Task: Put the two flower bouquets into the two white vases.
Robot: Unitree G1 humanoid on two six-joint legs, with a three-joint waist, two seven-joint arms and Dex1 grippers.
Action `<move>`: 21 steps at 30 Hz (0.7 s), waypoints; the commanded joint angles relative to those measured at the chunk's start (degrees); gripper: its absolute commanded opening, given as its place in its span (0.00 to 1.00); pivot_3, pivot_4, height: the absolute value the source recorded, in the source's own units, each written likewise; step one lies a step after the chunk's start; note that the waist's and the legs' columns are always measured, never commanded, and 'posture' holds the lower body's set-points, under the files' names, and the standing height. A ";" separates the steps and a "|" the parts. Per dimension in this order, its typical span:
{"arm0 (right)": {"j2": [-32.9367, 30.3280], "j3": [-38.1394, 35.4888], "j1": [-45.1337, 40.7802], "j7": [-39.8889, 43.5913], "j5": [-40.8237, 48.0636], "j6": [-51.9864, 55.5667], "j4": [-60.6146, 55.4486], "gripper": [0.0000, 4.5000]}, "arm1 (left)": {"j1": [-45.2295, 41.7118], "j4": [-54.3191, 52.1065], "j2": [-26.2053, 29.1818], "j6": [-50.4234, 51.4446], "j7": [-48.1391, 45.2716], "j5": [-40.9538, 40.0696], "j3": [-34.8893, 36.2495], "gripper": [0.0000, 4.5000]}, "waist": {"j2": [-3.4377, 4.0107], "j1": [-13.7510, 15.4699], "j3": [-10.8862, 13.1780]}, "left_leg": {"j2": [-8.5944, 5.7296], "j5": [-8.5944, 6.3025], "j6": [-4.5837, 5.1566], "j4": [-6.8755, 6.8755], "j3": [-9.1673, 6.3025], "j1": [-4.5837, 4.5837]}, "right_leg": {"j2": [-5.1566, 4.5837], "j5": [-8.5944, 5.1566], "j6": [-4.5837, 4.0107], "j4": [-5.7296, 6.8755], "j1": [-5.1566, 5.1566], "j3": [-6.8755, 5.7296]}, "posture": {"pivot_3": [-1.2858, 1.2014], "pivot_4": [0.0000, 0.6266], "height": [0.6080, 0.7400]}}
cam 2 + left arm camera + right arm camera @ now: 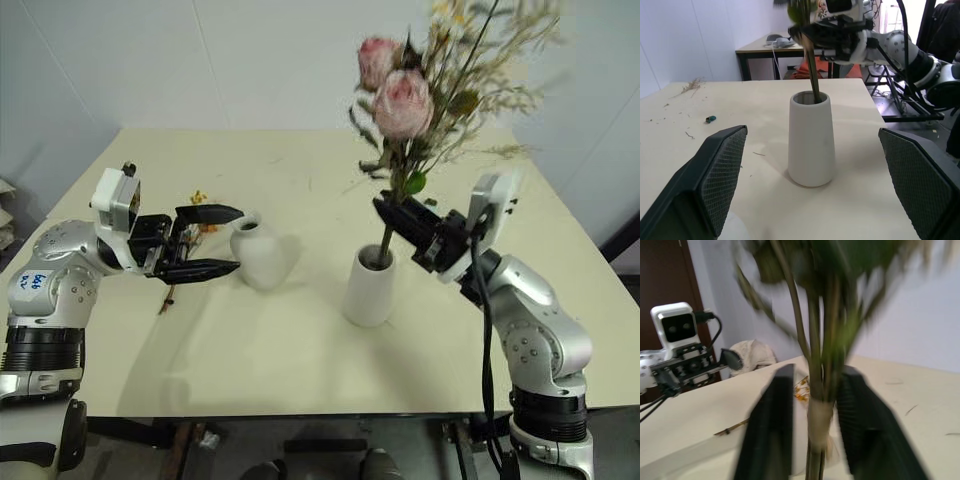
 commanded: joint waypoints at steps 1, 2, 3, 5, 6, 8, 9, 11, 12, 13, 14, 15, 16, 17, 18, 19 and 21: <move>0.61 0.37 0.77 0.32 0.15 -2.33 -3.95 0.52 | -0.21 -1.30 0.54 -1.00 0.28 -0.55 1.91 1.00 | 0.00 0.04 0.00 | 0.00 0.00 0.00 0.00 0.00 0.00 | 0.00 0.00 0.00 0.00 0.00 0.00 | 0.52 0.24 1.00; 0.60 0.49 1.15 0.33 -0.76 -3.24 -4.14 0.59 | -0.22 -1.04 0.76 -1.27 0.14 -0.40 2.00 1.00 | 0.00 0.05 0.00 | 0.00 0.00 0.00 0.00 -0.01 0.00 | 0.00 0.00 0.00 0.00 0.00 -0.01 | 0.52 0.24 1.00; 0.35 0.21 1.48 0.41 -0.98 -3.61 -4.12 0.67 | -0.21 -0.73 0.95 -1.53 0.13 -0.21 2.17 1.00 | 0.00 0.08 0.00 | 0.01 0.00 0.00 0.00 -0.01 0.00 | 0.00 0.00 -0.01 0.00 0.00 -0.01 | 0.52 0.24 1.00; -1.05 -0.66 2.13 1.39 -2.51 -5.30 -3.65 0.81 | 0.00 -0.08 1.64 -2.60 0.30 0.87 2.36 1.00 | 0.00 0.14 0.00 | 0.00 0.00 0.00 0.00 -0.01 0.00 | 0.00 0.00 -0.01 -0.02 0.01 -0.01 | 0.52 0.24 1.00; -2.09 -1.49 2.41 2.07 -2.61 -5.61 -3.32 0.89 | 0.11 0.43 2.12 -3.39 0.86 1.75 2.55 1.00 | 0.00 0.18 0.00 | -0.01 0.00 0.00 0.00 0.00 0.00 | -0.01 0.00 -0.01 -0.03 0.01 0.00 | 0.52 0.24 1.00; -5.41 -3.16 3.56 4.73 -2.73 -5.75 -2.70 0.99 | 0.10 2.02 3.66 -4.82 2.61 4.24 2.71 1.00 | 0.00 0.25 0.00 | -0.01 0.00 0.00 0.00 -0.01 -0.01 | -0.01 0.00 -0.01 -0.04 0.01 -0.01 | 0.52 0.24 1.00; -7.48 -3.58 4.51 6.42 -3.08 -5.67 -2.58 0.99 | -0.07 3.36 4.73 -5.23 3.86 5.79 2.75 1.00 | 0.00 0.27 0.00 | -0.01 0.00 0.00 0.00 0.00 0.00 | -0.01 0.00 -0.01 -0.04 0.01 0.00 | 0.52 0.24 1.00; -12.21 -4.92 6.99 10.88 -3.56 -5.48 -1.38 0.99 | -0.89 6.62 7.23 -5.93 6.67 10.06 1.61 1.00 | -0.01 0.33 0.00 | -0.01 -0.01 0.01 -0.02 -0.01 0.01 | 0.00 -0.01 -0.02 -0.07 0.02 -0.01 | 0.52 0.24 1.00; -14.47 -5.85 8.17 12.99 -3.31 -5.01 -0.40 0.99 | -1.41 7.94 8.21 -5.88 7.73 11.83 0.81 1.00 | -0.01 0.35 0.00 | -0.01 -0.01 0.01 -0.03 -0.01 0.00 | 0.01 -0.01 -0.02 -0.08 0.01 -0.01 | 0.52 0.24 1.00; -16.30 -6.67 9.10 14.74 -3.14 -4.74 0.57 0.99 | -1.86 8.65 8.90 -4.79 8.34 12.75 0.16 1.00 | -0.01 0.40 0.00 | -0.01 -0.01 0.01 -0.03 0.00 0.00 | 0.00 -0.01 -0.02 -0.09 0.02 -0.01 | 0.52 0.24 1.00; -17.82 -7.24 9.84 16.17 -3.44 -5.17 1.61 0.99 | -2.40 9.27 9.54 -2.56 9.70 13.91 -0.72 1.00 | -0.01 0.50 0.00 | -0.02 -0.01 0.02 -0.03 0.01 0.00 | 0.00 -0.01 -0.02 -0.10 0.02 0.00 | 0.52 0.24 1.00; -19.03 -7.66 10.44 17.22 -3.38 -5.20 2.22 0.99 | -2.99 9.99 9.93 -1.39 11.86 15.66 -1.43 1.00 | -0.01 0.55 0.00 | -0.02 -0.01 0.02 -0.02 0.01 -0.01 | -0.01 -0.01 -0.01 -0.11 0.05 0.00 | 0.52 0.24 1.00; -20.53 -8.33 11.03 18.73 -3.59 -5.57 3.18 0.99 | -3.83 10.34 10.11 0.22 13.22 16.50 -1.95 1.00 | -0.01 0.65 0.00 | -0.03 -0.01 0.02 0.00 0.01 0.00 | -0.01 -0.01 -0.01 -0.11 0.06 0.00 | 0.52 0.24 1.00; -21.31 -8.53 11.35 19.46 -3.79 -5.73 3.48 0.99 | -4.40 10.96 10.27 0.89 13.84 17.08 -2.12 1.00 | -0.02 0.76 0.00 | -0.03 -0.01 0.02 0.00 0.01 0.01 | -0.01 0.00 0.00 -0.10 0.06 0.00 | 0.52 0.24 1.00; -22.12 -9.07 11.53 20.36 -4.04 -6.16 4.13 0.99 | -5.10 11.12 10.47 2.50 14.86 17.81 -2.53 1.00 | -0.02 0.78 0.00 | -0.03 -0.01 0.03 0.01 0.01 0.01 | 0.00 0.00 0.00 -0.09 0.07 0.00 | 0.52 0.24 1.00; -22.19 -9.40 11.67 20.46 -4.60 -7.28 3.50 0.99 | -5.41 12.19 11.33 3.74 16.26 19.15 -2.76 1.00 | -0.02 0.79 0.00 | -0.03 0.00 0.03 0.01 0.01 0.01 | 0.00 0.00 0.00 -0.07 0.06 0.00 | 0.52 0.24 1.00; -23.41 -10.26 12.11 21.42 -4.76 -7.58 2.88 0.99 | -6.54 13.68 12.55 8.69 18.91 21.44 -3.88 1.00 | -0.02 0.61 0.00 | -0.01 0.00 0.03 0.01 0.01 0.02 | 0.02 0.00 0.00 -0.03 0.05 0.00 | 0.52 0.24 1.00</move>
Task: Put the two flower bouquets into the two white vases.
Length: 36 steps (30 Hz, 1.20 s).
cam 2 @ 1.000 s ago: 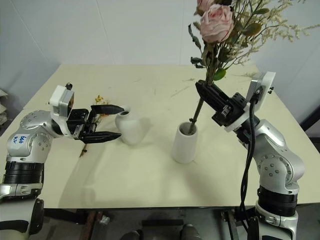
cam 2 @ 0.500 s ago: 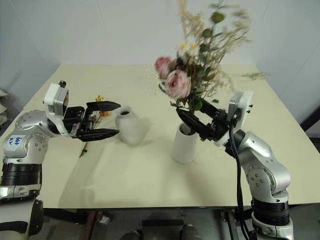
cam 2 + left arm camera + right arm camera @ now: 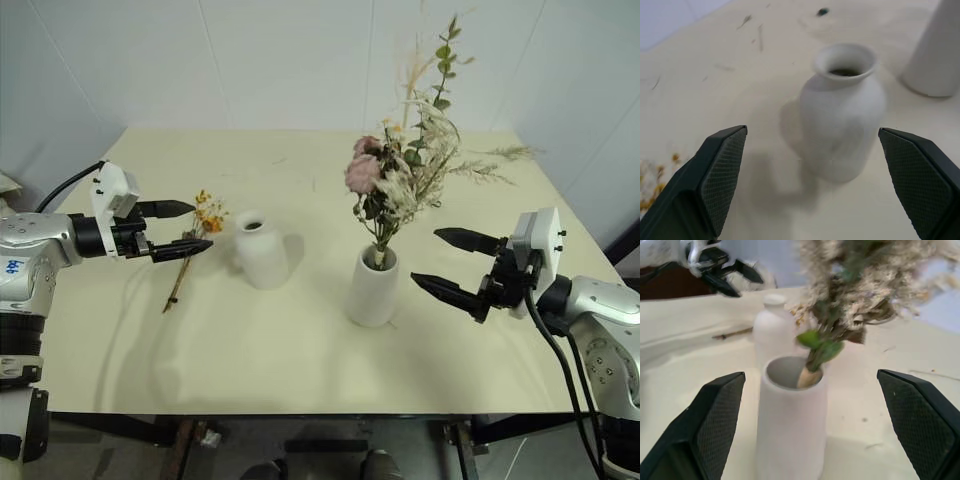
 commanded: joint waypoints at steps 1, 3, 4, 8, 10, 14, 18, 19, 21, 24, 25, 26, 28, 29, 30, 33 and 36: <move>-4.50 -4.69 1.13 3.70 0.32 -0.85 -1.26 0.99 | -3.69 1.96 3.12 10.80 5.10 5.10 -2.67 1.00 | 0.00 -0.05 0.00 | 0.00 0.00 0.00 0.00 0.00 0.00 | 0.00 0.00 0.00 0.01 0.00 0.00 | 0.52 0.24 1.00; -7.95 -6.47 2.20 6.14 1.53 1.04 -1.42 0.99 | -5.73 3.16 3.81 17.60 7.37 8.98 -6.55 1.00 | 0.00 0.09 0.00 | -0.04 0.00 0.00 -0.01 -0.01 -0.02 | -0.02 -0.02 0.03 0.01 -0.01 0.01 | 0.52 0.24 1.00; -8.80 -6.66 2.52 6.45 2.12 1.66 -2.02 0.99 | -6.28 3.87 4.15 18.97 8.16 10.59 -7.91 1.00 | 0.00 0.18 0.00 | -0.04 0.00 0.00 0.00 -0.01 -0.02 | -0.01 -0.03 0.04 -0.02 0.01 0.00 | 0.52 0.24 1.00; -13.59 -8.18 2.89 11.13 4.98 4.25 -3.92 0.99 | -9.96 7.20 2.39 23.60 13.44 16.31 -12.02 1.00 | -0.04 0.46 0.00 | -0.04 0.00 0.01 -0.01 -0.01 -0.02 | -0.01 -0.03 0.05 -0.02 0.01 0.01 | 0.52 0.24 1.00; -15.01 -7.83 0.98 12.24 6.75 5.29 -4.86 0.99 | -11.44 8.35 1.59 25.96 14.81 18.05 -13.48 1.00 | -0.07 0.50 0.01 | -0.04 0.00 0.00 0.00 -0.01 -0.02 | -0.01 -0.03 0.05 0.01 0.01 0.01 | 0.52 0.24 1.00; -15.69 -6.49 -4.06 11.61 10.20 7.24 -6.80 0.99 | -10.55 7.23 1.07 30.18 13.39 18.39 -15.35 1.00 | -0.08 0.33 0.02 | -0.03 0.00 -0.01 0.00 0.00 -0.02 | -0.02 -0.03 0.05 0.01 0.00 0.00 | 0.52 0.24 1.00; -13.94 -5.51 -7.13 8.94 11.84 7.83 -8.56 0.99 | -9.04 5.66 0.86 32.88 13.33 18.72 -16.47 1.00 | -0.10 0.51 0.03 | -0.02 -0.01 -0.03 -0.02 -0.01 -0.05 | -0.02 -0.05 0.04 -0.05 -0.01 -0.01 | 0.52 0.24 1.00; -13.62 -5.35 -7.40 8.36 12.03 7.98 -8.93 0.99 | -8.84 5.56 0.96 32.95 13.39 18.77 -16.59 1.00 | -0.12 0.54 0.04 | -0.02 -0.02 -0.03 -0.02 -0.01 -0.06 | -0.02 -0.05 0.04 -0.06 -0.01 -0.01 | 0.52 0.24 1.00; -13.34 -5.27 -7.66 7.86 12.16 8.29 -9.29 0.99 | -8.69 5.42 1.09 33.08 13.44 18.71 -16.68 1.00 | -0.13 0.68 0.05 | -0.02 -0.02 -0.03 -0.02 -0.01 -0.08 | -0.02 -0.05 0.04 -0.07 -0.01 -0.01 | 0.52 0.24 1.00; -13.30 -5.23 -7.70 7.60 12.25 8.39 -9.40 0.99 | -8.65 5.28 1.11 33.22 13.48 18.67 -16.69 1.00 | -0.13 0.74 0.05 | -0.03 -0.02 -0.03 -0.02 -0.01 -0.08 | -0.03 -0.05 0.04 -0.08 -0.02 -0.01 | 0.52 0.24 1.00; -11.59 -4.28 -6.89 6.63 12.43 7.86 -10.75 0.99 | -7.48 3.84 1.02 35.77 14.01 18.66 -16.92 1.00 | -0.13 0.75 0.05 | -0.03 -0.02 -0.03 -0.02 -0.01 -0.08 | -0.03 -0.04 0.04 -0.08 -0.02 -0.01 | 0.52 0.24 1.00; -10.30 -3.57 -6.28 5.83 12.60 7.49 -11.86 0.99 | -6.54 2.73 1.01 37.66 14.37 18.63 -17.07 1.00 | -0.18 0.75 0.01 | -0.03 -0.02 -0.03 -0.02 -0.01 -0.08 | -0.03 -0.05 0.04 -0.08 -0.02 -0.01 | 0.52 0.24 1.00; -8.67 -2.69 -5.71 5.23 12.35 6.99 -12.83 0.99 | -5.48 1.02 0.55 40.57 15.39 18.42 -16.77 1.00 | -0.20 0.71 0.01 | -0.02 -0.02 -0.02 -0.03 -0.02 -0.06 | -0.03 -0.05 0.04 -0.09 0.00 -0.01 | 0.52 0.24 1.00; -8.46 -2.63 -5.76 5.15 12.20 7.04 -12.94 0.99 | -5.32 0.60 0.49 41.04 15.62 18.32 -16.57 1.00 | -0.20 0.62 0.01 | -0.03 -0.02 -0.02 -0.03 -0.02 -0.09 | -0.03 -0.04 0.04 -0.08 -0.01 -0.01 | 0.52 0.24 1.00; -8.29 -2.61 -5.78 5.07 12.10 7.07 -13.05 0.99 | -5.18 0.21 0.47 41.44 15.82 18.24 -16.43 1.00 | -0.20 0.63 0.01 | -0.03 -0.02 -0.03 -0.02 -0.01 -0.09 | -0.03 -0.04 0.04 -0.08 -0.01 -0.01 | 0.52 0.24 1.00; -7.42 -0.58 -6.88 6.13 10.60 5.61 -11.67 0.99 | -5.49 -0.01 -1.61 46.13 17.74 17.83 -16.35 1.00 | -0.20 0.72 0.01 | -0.03 -0.02 -0.03 0.00 -0.02 -0.05 | -0.03 -0.04 0.04 -0.02 -0.01 -0.01 | 0.52 0.24 1.00; -6.29 1.00 -7.82 6.77 9.77 4.53 -10.70 0.99 | -6.22 0.85 -3.34 48.13 18.98 17.57 -16.68 1.00 | -0.19 0.72 -0.01 | -0.04 -0.01 -0.03 0.03 -0.01 0.02 | -0.04 -0.04 0.04 0.07 0.02 -0.01 | 0.52 0.24 1.00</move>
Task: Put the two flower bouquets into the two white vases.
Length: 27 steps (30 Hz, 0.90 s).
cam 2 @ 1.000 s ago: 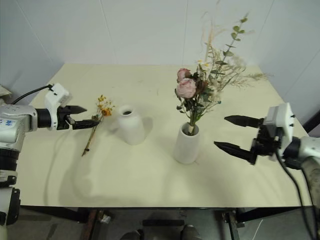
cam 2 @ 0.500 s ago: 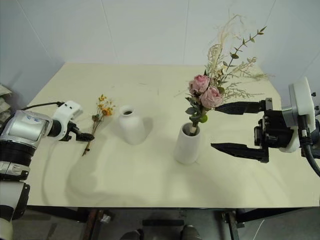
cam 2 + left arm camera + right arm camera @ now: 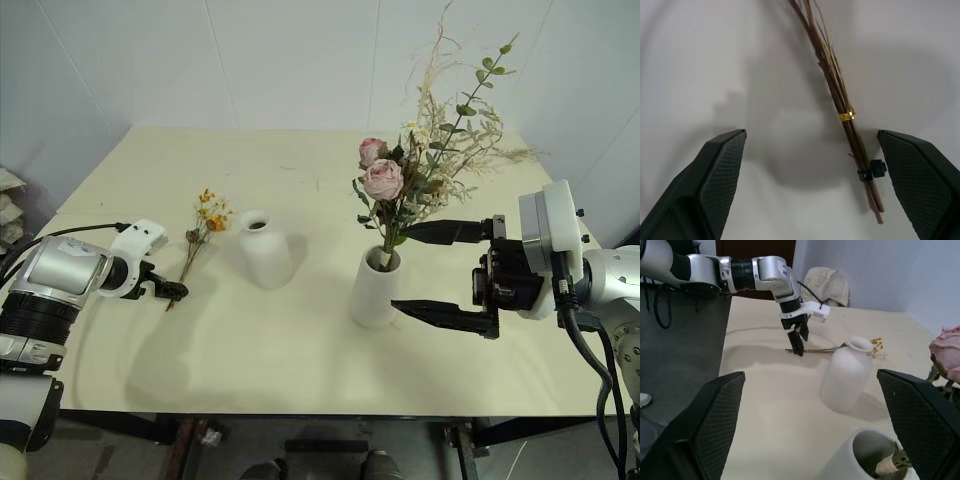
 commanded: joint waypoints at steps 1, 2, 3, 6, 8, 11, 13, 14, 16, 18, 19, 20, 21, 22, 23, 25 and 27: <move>1.03 0.76 -1.23 0.82 -0.79 -2.09 0.46 0.99 | -0.67 -0.24 -1.71 2.43 1.23 -0.29 -0.52 1.00 | 0.00 0.03 0.00 | 0.00 0.01 -0.01 0.01 0.00 0.03 | 0.00 0.00 0.00 0.03 0.02 0.00 | 0.52 0.24 1.00; 1.15 0.92 -1.31 0.95 -0.93 -2.27 0.60 0.99 | -0.74 -0.22 -1.86 2.60 1.38 -0.35 -0.57 1.00 | 0.00 0.12 0.00 | 0.00 0.02 -0.01 0.02 0.00 0.04 | 0.00 0.00 0.00 0.06 0.02 0.00 | 0.52 0.24 1.00; 1.16 0.99 -1.35 1.00 -0.98 -2.37 0.67 0.99 | -0.76 -0.25 -1.88 2.71 1.51 -0.42 -0.57 1.00 | 0.00 0.16 0.00 | -0.01 0.03 -0.03 0.03 -0.01 0.04 | 0.00 0.00 0.00 0.06 0.04 0.00 | 0.52 0.24 1.00; 1.38 1.32 -1.68 1.39 -1.24 -2.80 1.12 1.00 | -1.33 0.54 -2.15 2.26 1.82 -0.59 -0.37 0.96 | 0.00 0.12 0.00 | -0.02 0.04 -0.03 0.04 -0.01 0.04 | -0.02 0.00 0.00 0.05 0.06 0.00 | 0.52 0.24 1.00; 1.57 1.55 -2.11 2.03 -1.85 -3.56 1.88 1.00 | -2.36 2.17 -3.04 1.26 3.04 -0.61 0.87 0.86 | 0.00 0.19 0.00 | -0.02 0.04 -0.03 0.04 -0.02 0.05 | -0.01 0.00 0.00 0.08 0.05 0.00 | 0.52 0.24 1.00; 0.96 1.69 -2.91 3.30 -3.51 -4.72 4.32 1.00 | -3.93 4.76 -4.52 0.95 3.91 -0.95 2.16 0.67 | 0.00 0.21 0.00 | -0.03 0.07 -0.04 0.10 -0.04 0.07 | -0.01 0.01 0.00 0.13 0.08 -0.01 | 0.52 0.24 1.00; 0.72 1.54 -3.05 3.87 -4.07 -5.16 5.17 1.00 | -4.43 5.78 -5.22 1.11 4.07 -1.33 2.71 0.54 | 0.00 0.18 0.00 | -0.03 0.08 -0.04 0.16 -0.04 0.07 | -0.01 0.02 0.00 0.12 0.11 -0.01 | 0.52 0.24 1.00; 0.73 1.55 -3.20 4.06 -4.29 -5.31 5.49 1.00 | -4.71 6.39 -5.50 1.06 4.10 -1.46 2.85 0.46 | 0.00 0.12 0.00 | -0.03 0.08 -0.04 0.18 -0.04 0.07 | -0.01 0.03 0.00 0.13 0.11 -0.01 | 0.52 0.24 1.00; 0.78 1.64 -3.63 4.16 -4.61 -5.42 5.88 1.00 | -5.39 7.82 -5.99 0.97 4.30 -1.68 3.05 0.33 | 0.00 0.07 0.00 | -0.03 0.08 -0.05 0.18 -0.03 0.08 | -0.01 0.03 0.01 0.14 0.11 -0.01 | 0.52 0.24 1.00; 0.88 1.62 -3.85 3.91 -4.64 -5.37 5.80 1.00 | -5.94 9.22 -6.06 0.71 3.89 -1.90 2.76 0.21 | 0.00 0.06 0.00 | -0.03 0.08 -0.05 0.18 -0.04 0.07 | -0.01 0.03 0.01 0.17 0.10 -0.01 | 0.52 0.24 1.00; 0.92 1.62 -3.85 3.86 -4.72 -5.42 5.78 1.00 | -6.13 9.81 -5.97 0.85 3.56 -2.07 2.57 0.14 | 0.00 0.06 0.00 | -0.03 0.08 -0.05 0.18 -0.04 0.07 | -0.01 0.03 0.01 0.17 0.09 -0.01 | 0.52 0.24 1.00; 0.94 1.50 -3.76 3.69 -4.68 -5.36 5.62 1.00 | -6.09 10.26 -5.63 0.85 3.09 -2.21 2.37 0.06 | 0.00 0.06 0.00 | -0.03 0.08 -0.05 0.18 -0.04 0.07 | -0.01 0.03 0.01 0.17 0.10 -0.01 | 0.52 0.24 1.00; 0.94 1.31 -3.55 3.58 -4.69 -5.36 5.47 1.00 | -6.02 10.87 -5.21 0.89 2.71 -2.32 2.29 0.00 | 0.00 0.05 0.00 | -0.03 0.08 -0.05 0.18 -0.04 0.07 | -0.01 0.03 0.01 0.16 0.10 -0.01 | 0.52 0.24 1.00; 0.93 1.18 -3.41 3.49 -4.69 -5.34 5.36 1.00 | -5.99 11.34 -4.90 0.88 2.44 -2.38 2.22 0.00 | 0.00 0.05 0.00 | -0.03 0.08 -0.05 0.18 -0.04 0.07 | -0.02 0.03 0.01 0.16 0.10 0.00 | 0.52 0.24 1.00; 0.94 1.10 -3.33 3.45 -4.70 -5.33 5.29 1.00 | -6.00 11.64 -4.73 0.82 2.30 -2.42 2.17 0.00 | 0.00 0.05 0.00 | -0.03 0.08 -0.05 0.18 -0.04 0.07 | -0.01 0.03 0.01 0.15 0.10 -0.01 | 0.52 0.24 1.00; 0.91 0.68 -3.03 3.09 -4.82 -5.30 5.29 1.00 | -5.82 12.96 -3.61 -0.87 1.71 -2.07 1.96 0.00 | 0.00 0.05 0.00 | -0.03 0.07 -0.05 0.17 -0.04 0.07 | -0.01 0.03 0.01 0.15 0.10 -0.01 | 0.52 0.24 1.00; 0.87 0.45 -2.91 2.87 -4.89 -5.31 5.44 1.00 | -5.89 13.93 -3.07 -1.98 1.22 -1.88 1.76 0.00 | 0.00 -0.03 0.00 | -0.03 0.07 -0.05 0.17 -0.04 0.07 | -0.01 0.03 0.01 0.15 0.10 -0.01 | 0.52 0.24 1.00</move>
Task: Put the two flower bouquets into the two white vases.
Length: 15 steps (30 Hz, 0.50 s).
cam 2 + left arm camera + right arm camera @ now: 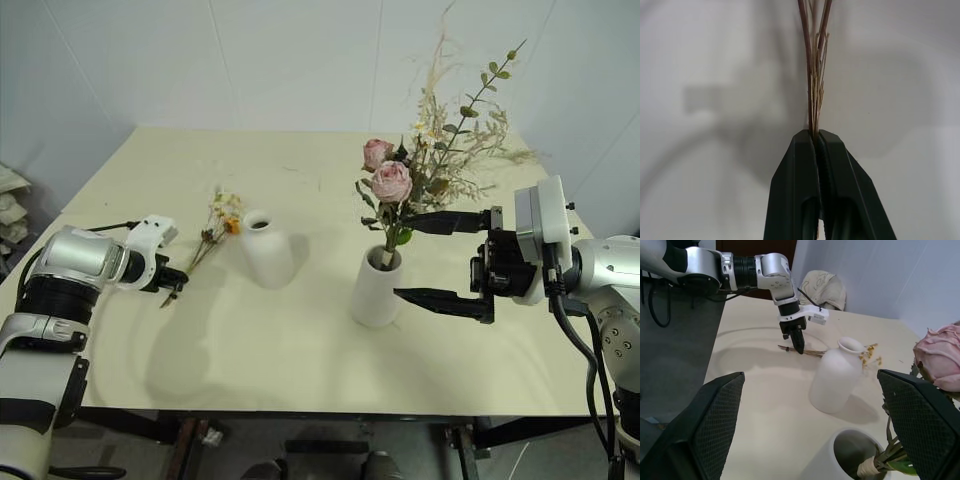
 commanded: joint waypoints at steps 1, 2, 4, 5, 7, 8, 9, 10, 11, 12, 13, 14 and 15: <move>-0.40 -2.31 -0.05 -0.45 0.21 -0.72 -0.66 1.00 | 0.00 2.64 1.07 -1.62 -0.30 0.46 0.06 0.00 | 0.00 -0.12 0.00 | 0.00 0.00 0.00 0.00 0.00 0.00 | 0.00 0.00 0.00 0.00 0.00 0.00 | 0.52 0.24 1.00; -0.49 -2.43 -0.08 -0.49 0.10 -0.80 -0.42 1.00 | -0.37 3.21 0.54 -2.85 0.73 0.03 1.72 0.00 | 0.00 -0.12 0.00 | 0.00 0.00 0.00 0.00 0.00 0.01 | 0.00 0.00 0.00 0.02 0.00 0.00 | 0.52 0.24 1.00; -0.56 -2.99 0.31 -1.20 -0.34 -0.91 -0.38 1.00 | -0.45 3.53 -1.82 -13.56 4.31 -3.70 10.27 0.00 | 0.00 -0.05 0.00 | 0.00 0.00 0.00 0.00 0.01 0.07 | 0.00 0.00 0.00 0.05 0.01 0.00 | 0.52 0.24 1.00; -0.57 -3.24 0.55 -1.51 -0.46 -0.90 -0.43 1.00 | -0.13 3.35 -2.82 -19.24 5.36 -5.39 13.79 0.00 | -0.03 0.03 0.01 | 0.01 0.02 -0.01 0.01 -0.01 0.06 | 0.00 0.00 -0.01 0.07 0.00 0.00 | 0.52 0.24 1.00; -0.54 -3.64 1.04 -1.85 -0.52 -0.74 -0.61 1.00 | 1.01 2.73 -4.79 -29.33 5.09 -8.86 19.45 0.00 | -0.05 0.14 0.03 | 0.03 0.04 -0.04 0.05 -0.02 0.00 | -0.01 0.03 -0.04 0.05 -0.03 -0.03 | 0.52 0.24 1.00; -0.52 -3.77 1.24 -1.94 -0.50 -0.64 -0.71 1.00 | 1.56 2.50 -5.67 -33.25 4.42 -10.50 21.66 0.00 | -0.05 0.17 0.02 | 0.03 0.04 -0.05 0.08 -0.02 -0.05 | -0.02 0.06 -0.01 0.02 -0.03 -0.03 | 0.52 0.24 1.00; -0.50 -3.87 1.38 -2.01 -0.49 -0.56 -0.78 1.00 | 1.96 2.49 -6.29 -36.22 3.93 -11.61 23.17 0.00 | -0.05 0.17 0.02 | 0.01 0.03 -0.06 0.08 -0.02 -0.08 | -0.05 0.09 0.02 -0.03 -0.04 -0.03 | 0.52 0.24 1.00; -0.47 -4.27 1.77 -2.26 -0.48 -0.46 -0.84 1.00 | 3.28 -0.13 -7.82 -39.79 2.47 -14.92 26.46 0.00 | -0.05 0.18 0.02 | 0.01 0.02 -0.07 0.08 -0.01 -0.10 | -0.05 0.10 0.04 -0.07 -0.04 -0.03 | 0.52 0.24 1.00; -0.44 -4.56 2.07 -2.57 -0.42 -0.35 -0.93 1.00 | 4.37 -2.33 -8.83 -41.31 1.04 -17.48 28.47 0.00 | -0.04 0.18 0.02 | 0.01 0.00 -0.07 0.08 -0.01 -0.11 | -0.06 0.10 0.04 -0.10 -0.03 -0.03 | 0.52 0.24 1.00; -0.32 -4.90 2.43 -3.13 -0.37 -0.20 -1.07 1.00 | 5.09 -5.57 -10.79 -41.97 -1.12 -21.79 31.14 0.00 | -0.04 0.15 0.02 | 0.00 -0.01 -0.05 0.05 0.00 -0.12 | -0.08 0.10 0.05 -0.16 -0.03 -0.02 | 0.52 0.24 1.00; -0.23 -5.07 2.77 -3.52 -0.37 -0.17 -1.20 1.00 | 5.47 -8.33 -12.41 -41.49 -2.94 -25.69 33.08 0.00 | -0.04 0.18 0.02 | 0.01 -0.04 -0.05 0.06 0.01 -0.15 | -0.07 0.10 0.05 -0.18 -0.04 -0.02 | 0.52 0.24 1.00; -0.22 -5.11 2.93 -3.72 -0.38 -0.23 -1.18 1.00 | 5.60 -9.95 -13.44 -40.83 -3.86 -27.98 34.00 0.00 | -0.05 0.18 0.02 | 0.01 -0.04 -0.04 0.05 0.03 -0.18 | -0.08 0.11 0.05 -0.17 -0.05 -0.02 | 0.52 0.24 1.00; -0.19 -5.09 3.08 -3.95 -0.36 -0.27 -1.27 1.00 | 5.70 -11.48 -14.23 -40.43 -4.80 -29.82 34.47 0.00 | -0.05 0.18 0.02 | 0.01 -0.04 -0.04 0.06 0.02 -0.21 | -0.08 0.11 0.06 -0.15 -0.06 -0.03 | 0.52 0.24 1.00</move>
